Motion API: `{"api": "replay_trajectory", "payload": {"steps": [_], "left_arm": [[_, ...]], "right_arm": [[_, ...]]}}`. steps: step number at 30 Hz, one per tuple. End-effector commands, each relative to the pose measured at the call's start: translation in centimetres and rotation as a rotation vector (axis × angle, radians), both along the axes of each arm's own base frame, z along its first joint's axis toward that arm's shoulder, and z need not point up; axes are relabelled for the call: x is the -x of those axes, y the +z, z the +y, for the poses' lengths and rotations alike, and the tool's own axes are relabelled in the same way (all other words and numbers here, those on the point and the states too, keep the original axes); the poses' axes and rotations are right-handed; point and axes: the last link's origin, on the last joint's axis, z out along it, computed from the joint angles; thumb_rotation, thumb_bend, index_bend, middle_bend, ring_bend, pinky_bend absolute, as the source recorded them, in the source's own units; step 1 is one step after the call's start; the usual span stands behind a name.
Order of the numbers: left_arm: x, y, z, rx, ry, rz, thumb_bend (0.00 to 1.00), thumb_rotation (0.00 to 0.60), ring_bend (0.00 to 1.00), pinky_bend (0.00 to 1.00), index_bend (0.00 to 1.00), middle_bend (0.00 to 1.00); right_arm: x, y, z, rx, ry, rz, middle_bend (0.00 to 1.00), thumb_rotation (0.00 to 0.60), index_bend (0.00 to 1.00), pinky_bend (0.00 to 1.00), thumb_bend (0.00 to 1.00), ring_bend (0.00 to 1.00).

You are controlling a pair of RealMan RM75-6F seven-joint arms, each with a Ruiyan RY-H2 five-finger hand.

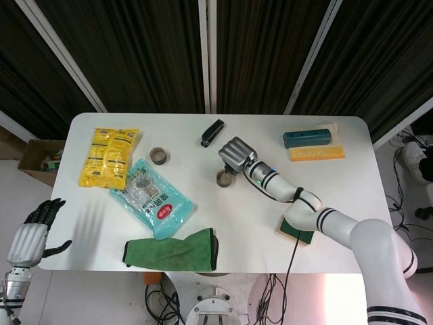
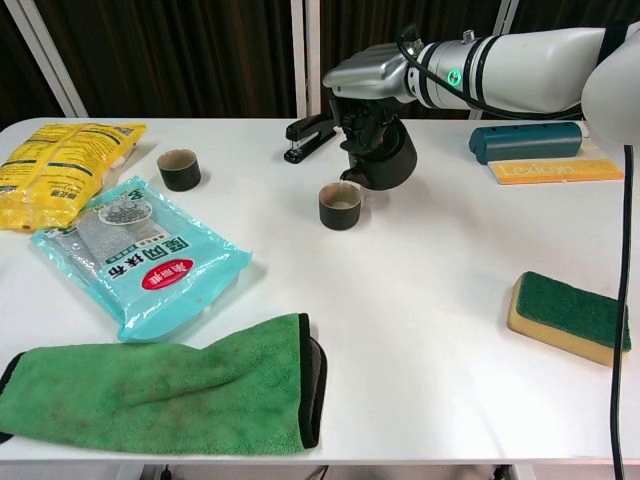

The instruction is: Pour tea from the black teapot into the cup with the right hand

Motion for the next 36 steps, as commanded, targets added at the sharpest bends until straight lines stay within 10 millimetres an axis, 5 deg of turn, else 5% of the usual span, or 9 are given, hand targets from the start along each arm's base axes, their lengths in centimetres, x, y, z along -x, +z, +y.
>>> {"api": "replay_trajectory", "payload": {"steps": [1, 36], "left_arm": [[0.05, 0.01, -0.02, -0.001, 0.0, -0.001, 0.13, 0.6, 0.08, 0.23, 0.12, 0.09], [0.09, 0.03, -0.08, 0.0, -0.002, -0.004, 0.13, 0.6, 0.08, 0.23, 0.12, 0.09]], "right_arm": [[-0.21, -0.1, 0.1, 0.006, 0.015, 0.014, 1.0, 0.561, 1.0, 0.63, 0.43, 0.9], [-0.74, -0.36, 0.65, 0.047, 0.09, 0.109, 1.0, 0.57, 1.0, 0.63, 0.39, 0.9]]}}
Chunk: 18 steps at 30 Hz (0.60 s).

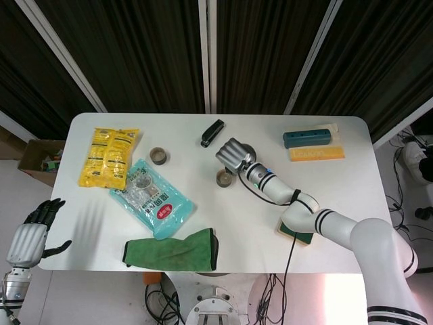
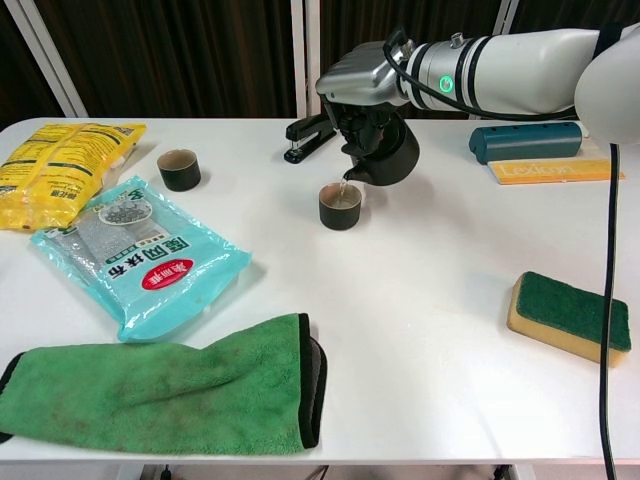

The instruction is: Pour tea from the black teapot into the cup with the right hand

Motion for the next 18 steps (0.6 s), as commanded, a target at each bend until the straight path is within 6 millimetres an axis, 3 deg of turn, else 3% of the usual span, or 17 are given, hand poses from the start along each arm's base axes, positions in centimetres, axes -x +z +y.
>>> {"api": "replay_trajectory", "payload": {"steps": [1, 18], "left_arm": [[0.0, -0.04, 0.01, 0.0, -0.001, -0.001, 0.13, 0.6, 0.08, 0.23, 0.12, 0.09], [0.21, 0.04, -0.1, -0.002, 0.004, -0.003, 0.13, 0.6, 0.08, 0.23, 0.12, 0.09]], "right_arm": [[-0.06, -0.05, 0.05, -0.001, -0.002, -0.001, 1.0, 0.57, 1.0, 0.63, 0.39, 0.9], [-0.28, -0.45, 0.28, 0.005, 0.011, 0.011, 1.0, 0.572, 1.0, 0.63, 0.39, 0.9]]}}
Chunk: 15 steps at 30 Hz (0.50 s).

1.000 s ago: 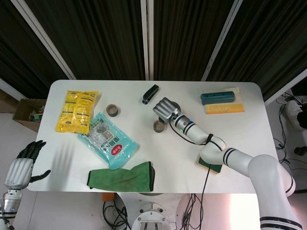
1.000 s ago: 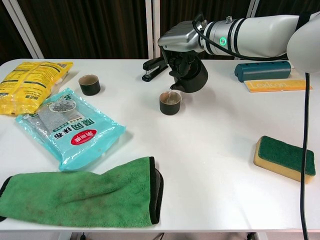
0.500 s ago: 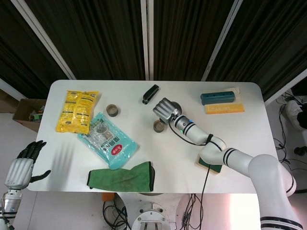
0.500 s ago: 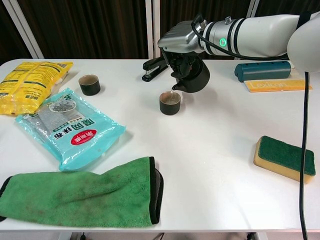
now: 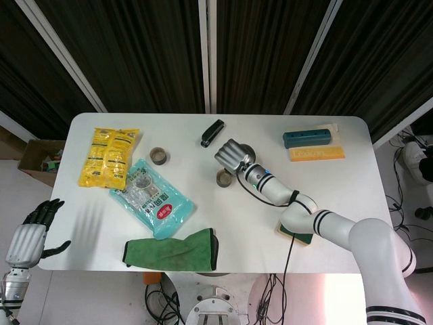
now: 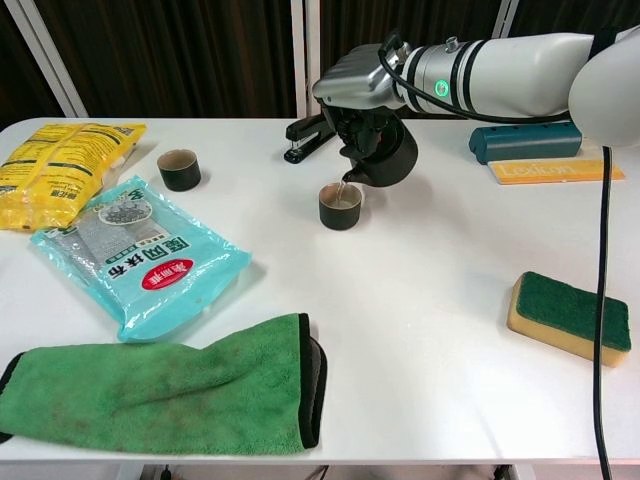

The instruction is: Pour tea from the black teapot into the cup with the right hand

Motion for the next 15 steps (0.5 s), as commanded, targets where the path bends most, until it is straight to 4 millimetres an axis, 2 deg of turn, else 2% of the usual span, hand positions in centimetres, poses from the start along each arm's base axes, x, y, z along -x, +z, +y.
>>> {"api": "replay_trajectory", "payload": {"steps": [1, 15], "left_arm": [[0.02, 0.0, 0.0, -0.001, 0.0, -0.001, 0.13, 0.6, 0.08, 0.23, 0.12, 0.09], [0.11, 0.09, -0.09, -0.005, 0.001, -0.001, 0.13, 0.6, 0.08, 0.23, 0.12, 0.09]], "right_arm": [[-0.04, -0.06, 0.05, 0.0, 0.002, 0.001, 1.0, 0.572, 1.0, 0.63, 0.39, 0.9], [-0.01, -0.21, 0.1, 0.004, 0.003, 0.012, 1.0, 0.576, 1.0, 0.63, 0.39, 0.9]]}}
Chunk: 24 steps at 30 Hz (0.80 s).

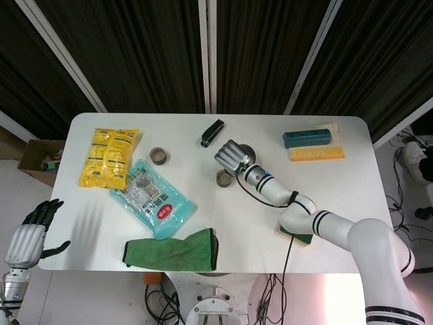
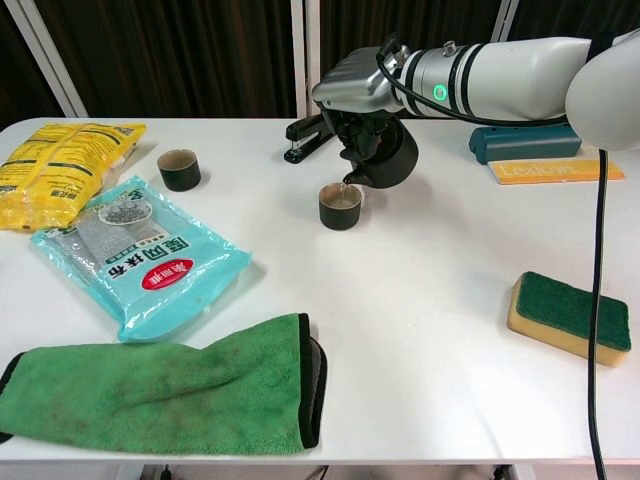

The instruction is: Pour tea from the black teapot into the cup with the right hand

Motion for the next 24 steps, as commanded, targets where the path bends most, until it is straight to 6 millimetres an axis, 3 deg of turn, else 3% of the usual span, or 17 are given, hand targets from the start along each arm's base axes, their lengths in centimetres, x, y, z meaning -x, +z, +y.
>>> {"api": "replay_trajectory", "payload": {"steps": [1, 24], "left_arm": [[0.01, -0.01, -0.01, 0.001, 0.0, 0.0, 0.13, 0.6, 0.08, 0.23, 0.12, 0.09], [-0.14, 0.06, 0.05, 0.001, -0.004, -0.001, 0.13, 0.6, 0.08, 0.23, 0.12, 0.09]], "right_arm": [[-0.03, 0.0, 0.02, -0.001, -0.002, -0.001, 1.0, 0.577, 1.0, 0.63, 0.39, 0.9], [-0.03, 0.21, -0.06, 0.016, 0.005, 0.012, 1.0, 0.581, 1.0, 0.63, 0.39, 0.9]]}}
